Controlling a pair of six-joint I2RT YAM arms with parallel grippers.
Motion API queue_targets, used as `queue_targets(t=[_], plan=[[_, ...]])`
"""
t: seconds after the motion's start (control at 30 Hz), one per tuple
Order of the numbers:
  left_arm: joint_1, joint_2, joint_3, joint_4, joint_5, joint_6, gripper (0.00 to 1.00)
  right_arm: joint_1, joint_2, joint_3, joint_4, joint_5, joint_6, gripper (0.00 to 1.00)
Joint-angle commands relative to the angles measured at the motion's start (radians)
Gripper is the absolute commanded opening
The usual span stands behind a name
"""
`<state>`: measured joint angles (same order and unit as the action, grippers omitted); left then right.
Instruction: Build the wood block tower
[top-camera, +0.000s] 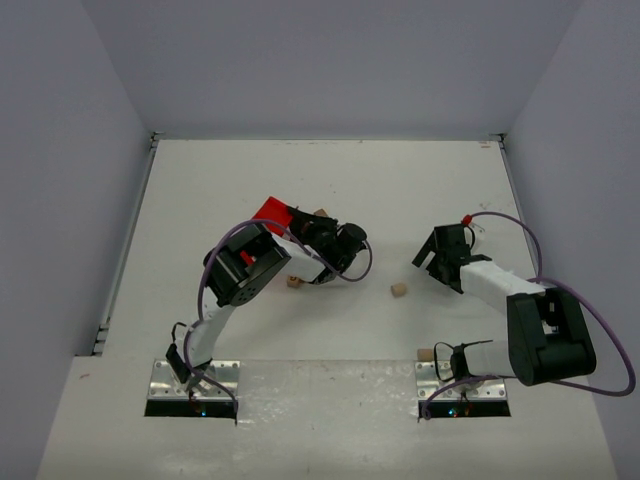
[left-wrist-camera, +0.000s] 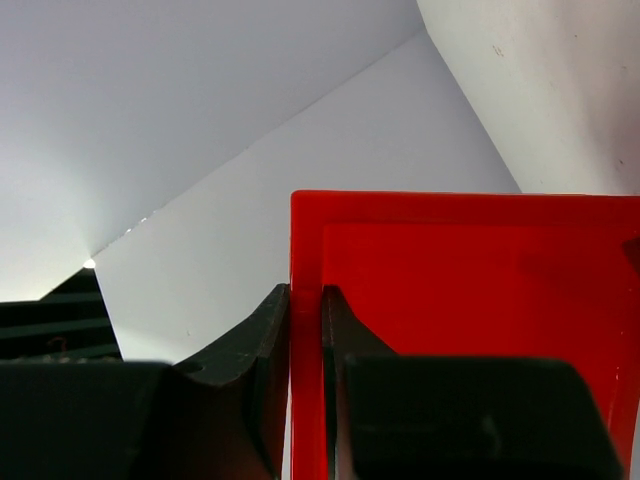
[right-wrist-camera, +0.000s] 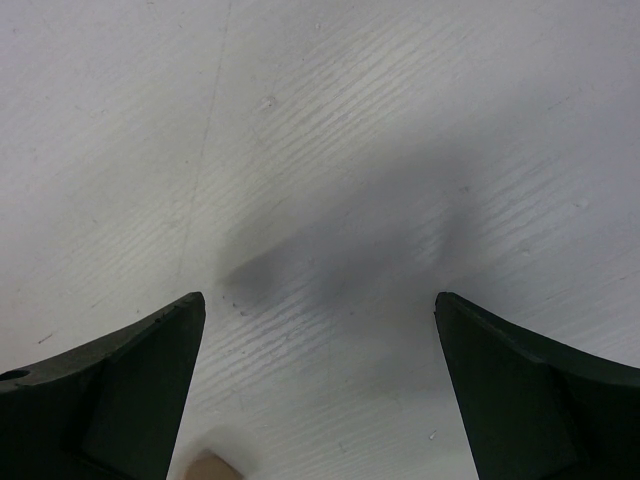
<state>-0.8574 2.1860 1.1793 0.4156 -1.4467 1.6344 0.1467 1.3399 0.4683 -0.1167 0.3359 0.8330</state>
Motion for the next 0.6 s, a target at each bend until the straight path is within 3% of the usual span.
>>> queue_targets(t=[0.0, 0.17, 0.33, 0.57], plan=[[0.000, -0.039, 0.019, 0.032, -0.033, 0.024, 0.00, 0.010, 0.019, -0.031, -0.032, -0.075, 0.028, 0.99], [0.039, -0.099, 0.070, -0.038, -0.023, -0.071, 0.00, 0.010, 0.012, -0.034, -0.032, -0.070, 0.028, 0.99], [0.132, -0.203, 0.228, -0.538, 0.067, -0.524, 0.00, 0.009, -0.014, -0.034, -0.044, -0.054, 0.028, 0.99], [0.263, -0.366, 0.309, -0.782, 0.278, -1.001, 0.01, 0.010, -0.049, -0.041, 0.002, -0.083, -0.008, 0.99]])
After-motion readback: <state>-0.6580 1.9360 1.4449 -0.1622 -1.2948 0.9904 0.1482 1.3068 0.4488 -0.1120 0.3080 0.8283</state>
